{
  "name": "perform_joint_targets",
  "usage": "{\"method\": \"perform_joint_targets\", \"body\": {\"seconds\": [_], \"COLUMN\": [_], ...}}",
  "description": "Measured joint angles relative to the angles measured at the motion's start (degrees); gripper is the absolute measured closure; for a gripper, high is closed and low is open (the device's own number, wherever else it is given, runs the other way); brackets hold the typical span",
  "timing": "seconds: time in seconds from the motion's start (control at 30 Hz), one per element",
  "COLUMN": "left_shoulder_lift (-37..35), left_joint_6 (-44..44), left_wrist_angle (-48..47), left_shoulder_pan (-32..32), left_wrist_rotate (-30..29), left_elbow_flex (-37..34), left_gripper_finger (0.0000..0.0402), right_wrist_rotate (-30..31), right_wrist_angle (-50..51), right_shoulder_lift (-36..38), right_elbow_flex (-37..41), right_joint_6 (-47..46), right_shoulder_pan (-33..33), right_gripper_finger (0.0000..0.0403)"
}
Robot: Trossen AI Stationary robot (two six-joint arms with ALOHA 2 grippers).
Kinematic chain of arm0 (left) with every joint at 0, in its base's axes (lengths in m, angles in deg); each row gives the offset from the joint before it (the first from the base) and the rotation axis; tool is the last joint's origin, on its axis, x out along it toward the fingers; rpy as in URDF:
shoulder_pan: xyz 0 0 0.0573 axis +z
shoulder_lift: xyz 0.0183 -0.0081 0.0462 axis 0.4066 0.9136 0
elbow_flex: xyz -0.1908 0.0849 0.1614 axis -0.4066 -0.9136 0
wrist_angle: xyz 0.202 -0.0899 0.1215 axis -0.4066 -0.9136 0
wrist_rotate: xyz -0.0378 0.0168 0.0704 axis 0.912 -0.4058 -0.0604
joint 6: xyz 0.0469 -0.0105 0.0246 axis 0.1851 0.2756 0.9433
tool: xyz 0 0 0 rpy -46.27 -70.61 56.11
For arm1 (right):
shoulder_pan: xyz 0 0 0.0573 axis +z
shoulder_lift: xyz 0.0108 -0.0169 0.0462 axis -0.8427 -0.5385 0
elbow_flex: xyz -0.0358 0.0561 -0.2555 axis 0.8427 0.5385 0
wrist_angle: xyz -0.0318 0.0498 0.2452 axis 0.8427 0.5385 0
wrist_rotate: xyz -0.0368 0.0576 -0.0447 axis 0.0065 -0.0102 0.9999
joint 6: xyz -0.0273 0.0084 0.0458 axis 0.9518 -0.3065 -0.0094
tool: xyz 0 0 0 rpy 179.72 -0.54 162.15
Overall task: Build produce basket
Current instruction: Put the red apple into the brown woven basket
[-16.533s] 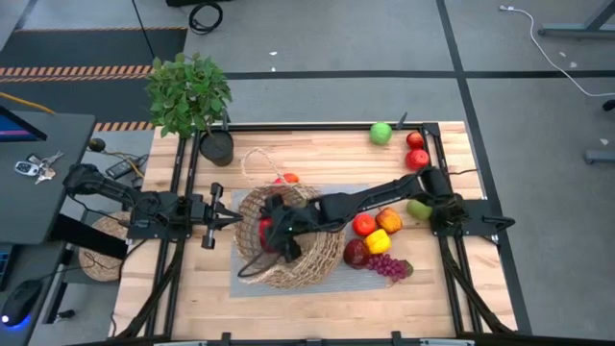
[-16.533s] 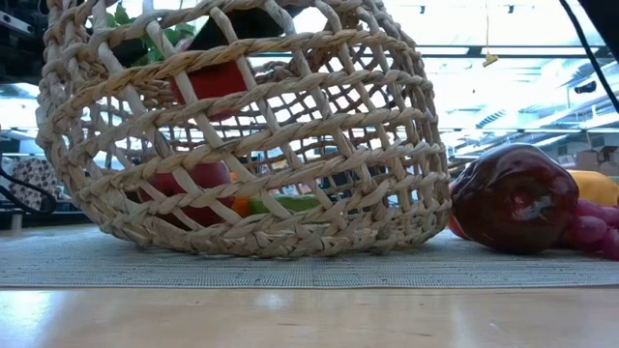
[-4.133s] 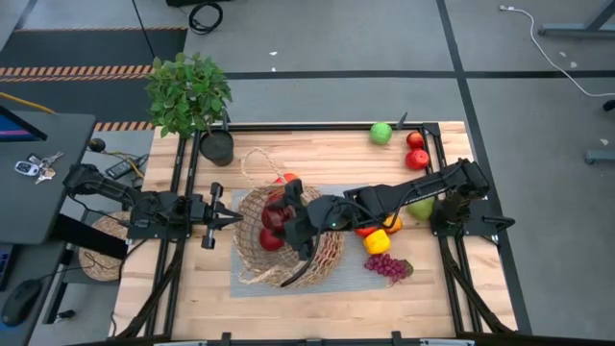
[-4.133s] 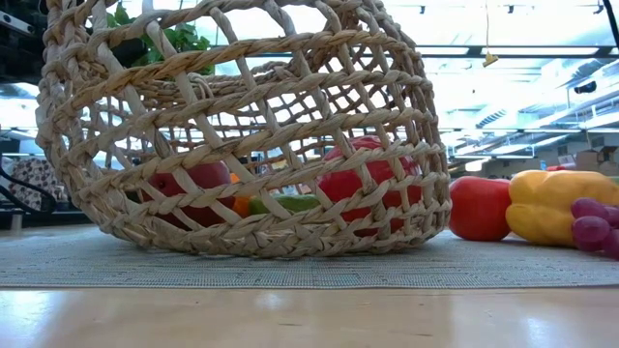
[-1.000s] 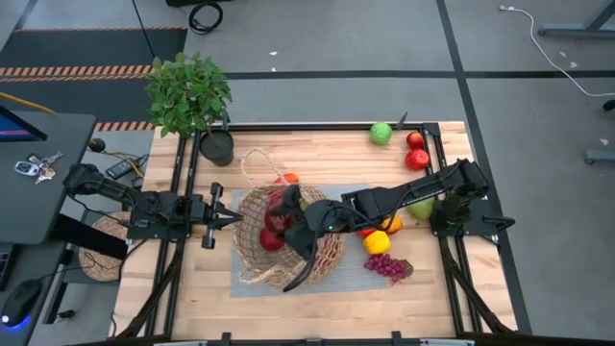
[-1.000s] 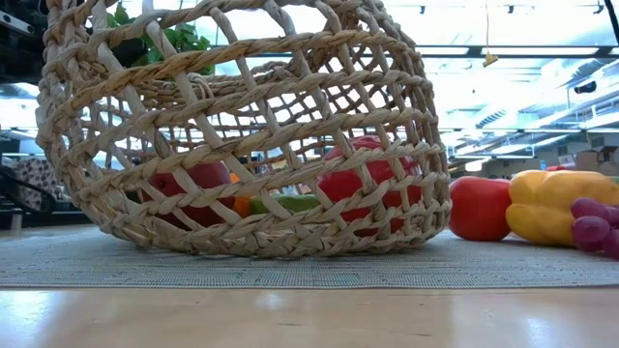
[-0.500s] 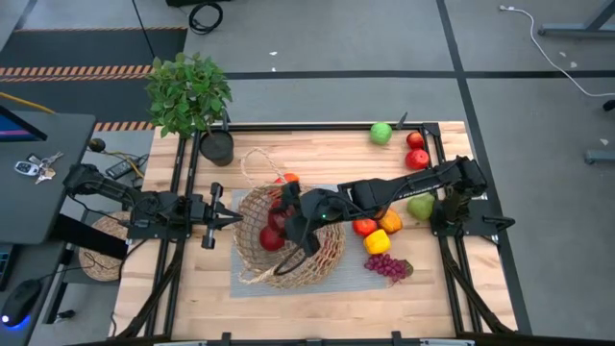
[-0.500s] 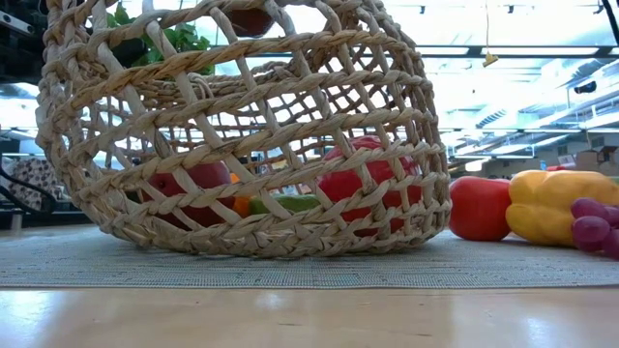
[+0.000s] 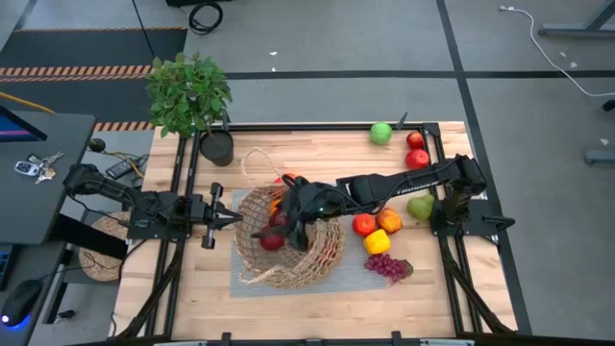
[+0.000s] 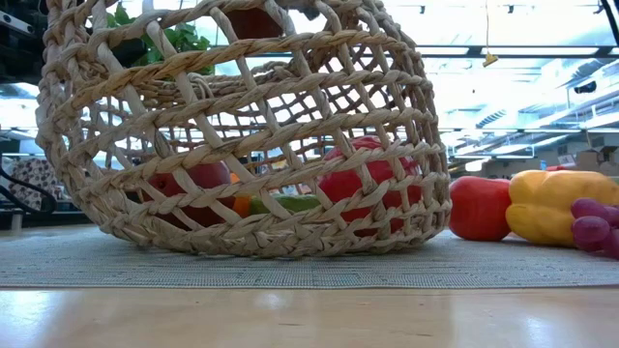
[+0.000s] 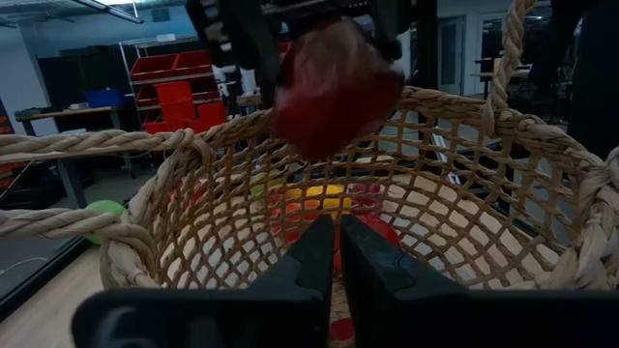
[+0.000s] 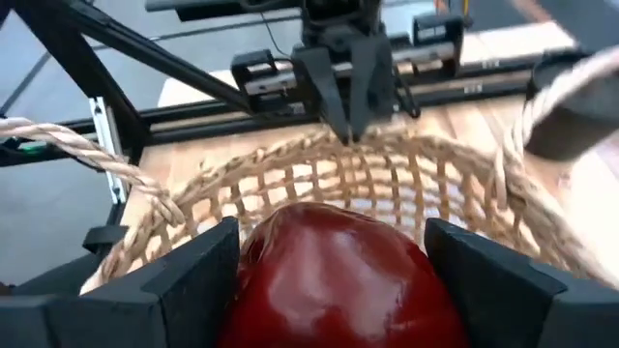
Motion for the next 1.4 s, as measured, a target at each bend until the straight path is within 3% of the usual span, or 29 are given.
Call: {"method": "perform_joint_targets", "body": {"seconds": [0.27,0.57,0.73,0.93,1.17,1.4], "left_shoulder_lift": [0.01,0.00,0.01,0.01,0.00,-0.02], "left_joint_6": [0.02,-0.01,0.00,0.00,0.00,0.00], "left_wrist_angle": [0.00,0.00,0.00,0.02,0.00,0.00], "left_shoulder_pan": [0.01,0.00,0.01,-0.01,0.01,0.00], "left_wrist_rotate": [-0.01,0.02,0.01,0.01,0.02,-0.01], "left_elbow_flex": [-0.01,0.02,0.02,0.01,-0.01,-0.01], "left_gripper_finger": [0.0366,0.0374,0.0369,0.0367,0.0374,0.0366], "right_wrist_rotate": [-0.22,-0.17,-0.37,-1.48,5.99,6.22], "right_wrist_angle": [1.64,-16.26,-16.73,-15.94,-8.02,-8.75], "right_shoulder_lift": [0.00,0.02,0.04,0.04,0.07,0.02], "right_elbow_flex": [-0.02,-0.07,-0.09,-0.28,-0.51,3.50], "right_joint_6": [-6.39,-18.98,-21.27,-13.36,-3.08,8.75], "right_shoulder_pan": [-0.62,-0.61,-1.11,0.02,2.27,2.64], "right_gripper_finger": [0.0076,0.0076,0.0076,0.0076,0.0076,0.0076]}}
